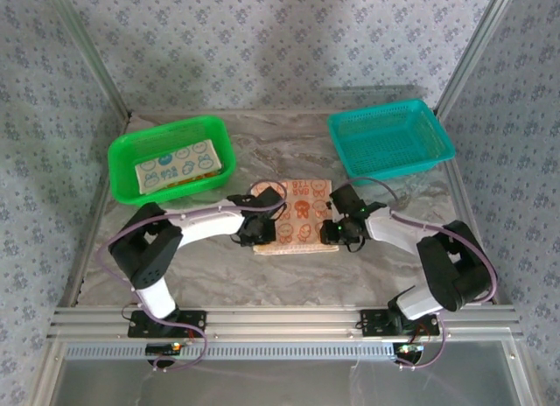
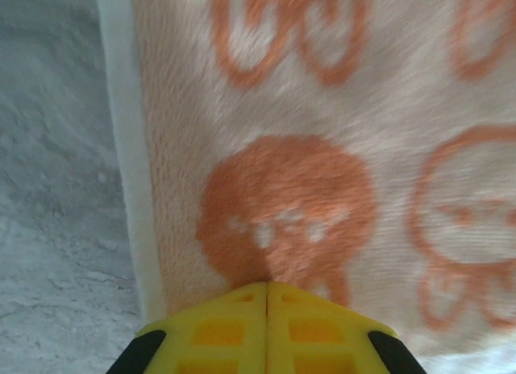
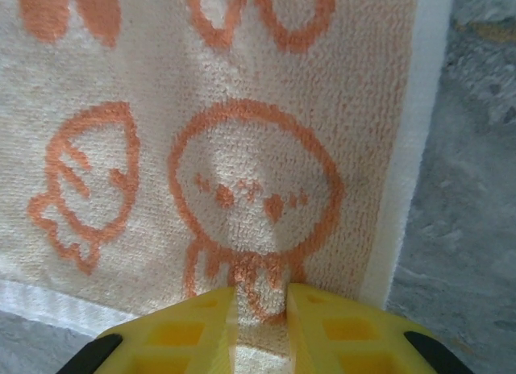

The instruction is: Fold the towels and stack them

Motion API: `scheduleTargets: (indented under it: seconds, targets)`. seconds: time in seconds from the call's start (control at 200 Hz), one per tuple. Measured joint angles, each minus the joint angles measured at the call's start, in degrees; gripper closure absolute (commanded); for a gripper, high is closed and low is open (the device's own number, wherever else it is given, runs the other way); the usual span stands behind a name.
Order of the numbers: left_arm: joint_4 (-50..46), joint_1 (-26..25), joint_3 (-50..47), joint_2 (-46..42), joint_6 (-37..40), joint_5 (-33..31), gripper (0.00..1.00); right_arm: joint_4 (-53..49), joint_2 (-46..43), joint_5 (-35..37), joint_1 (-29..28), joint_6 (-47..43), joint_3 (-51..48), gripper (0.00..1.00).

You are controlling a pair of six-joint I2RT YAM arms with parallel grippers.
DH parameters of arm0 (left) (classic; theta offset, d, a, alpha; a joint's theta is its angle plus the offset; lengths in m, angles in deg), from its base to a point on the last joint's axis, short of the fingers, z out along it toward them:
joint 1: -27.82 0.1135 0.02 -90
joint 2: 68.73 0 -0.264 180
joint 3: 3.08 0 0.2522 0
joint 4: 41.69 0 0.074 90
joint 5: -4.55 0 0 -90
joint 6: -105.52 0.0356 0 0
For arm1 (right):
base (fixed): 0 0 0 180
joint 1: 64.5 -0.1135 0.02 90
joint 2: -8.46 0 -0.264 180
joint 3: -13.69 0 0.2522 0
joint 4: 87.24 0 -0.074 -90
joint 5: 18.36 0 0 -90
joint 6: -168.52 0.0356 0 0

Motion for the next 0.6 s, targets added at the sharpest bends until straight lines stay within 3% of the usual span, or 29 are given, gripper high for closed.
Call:
scheduleTargets:
  seconds: [0.3,0.6]
  targets:
    - [3.0,0.0,-7.6,-6.2,-0.2,1.9,0.94,5.2,-4.3,2.6,-9.0,6.3,-5.3,0.76]
    - [-6.7,0.0,-11.3,-15.1,0.5,3.1,0.84,0.0,-10.3,4.1,-13.4,12.3,-6.8,0.72]
